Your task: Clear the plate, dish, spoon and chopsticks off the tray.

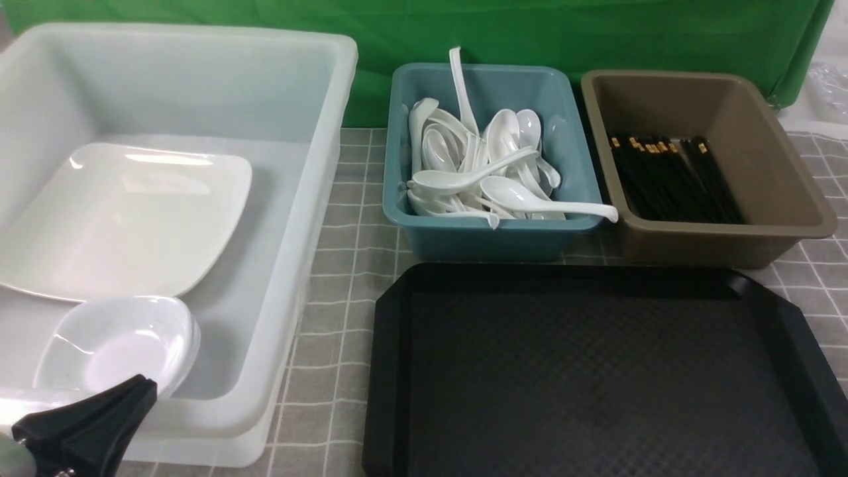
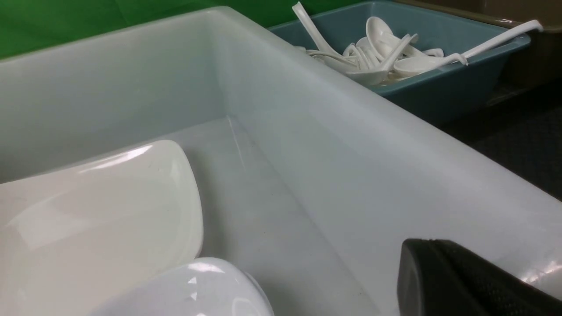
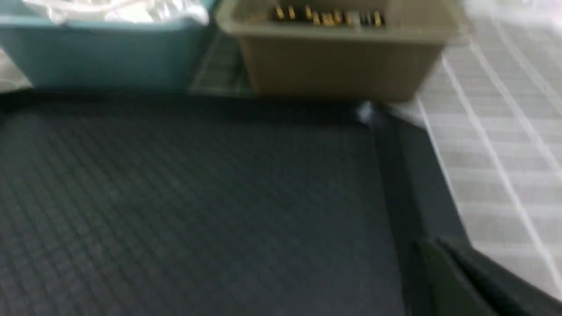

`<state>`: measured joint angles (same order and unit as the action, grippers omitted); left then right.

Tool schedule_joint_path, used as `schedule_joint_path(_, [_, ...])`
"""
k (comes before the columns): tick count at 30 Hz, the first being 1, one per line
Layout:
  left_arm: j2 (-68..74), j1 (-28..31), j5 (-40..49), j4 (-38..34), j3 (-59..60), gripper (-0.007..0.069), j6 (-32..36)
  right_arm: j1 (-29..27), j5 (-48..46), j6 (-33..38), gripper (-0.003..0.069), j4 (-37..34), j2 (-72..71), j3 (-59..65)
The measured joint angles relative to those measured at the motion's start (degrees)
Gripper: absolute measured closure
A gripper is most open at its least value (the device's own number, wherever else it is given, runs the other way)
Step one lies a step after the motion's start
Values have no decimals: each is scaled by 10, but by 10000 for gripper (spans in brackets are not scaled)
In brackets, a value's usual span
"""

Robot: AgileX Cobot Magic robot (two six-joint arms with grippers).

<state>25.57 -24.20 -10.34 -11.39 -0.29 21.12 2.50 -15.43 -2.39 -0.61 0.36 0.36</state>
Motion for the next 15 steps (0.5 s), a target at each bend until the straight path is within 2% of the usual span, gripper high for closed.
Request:
schedule_joint_path(7, [1, 0, -4, 0, 0, 616, 0, -1, -16, -13, 638, -4, -3, 0])
schedule_joint_path(15, [2, -1, -5, 0, 0, 616, 0, -1, -17, -14, 601, -4, -3, 0])
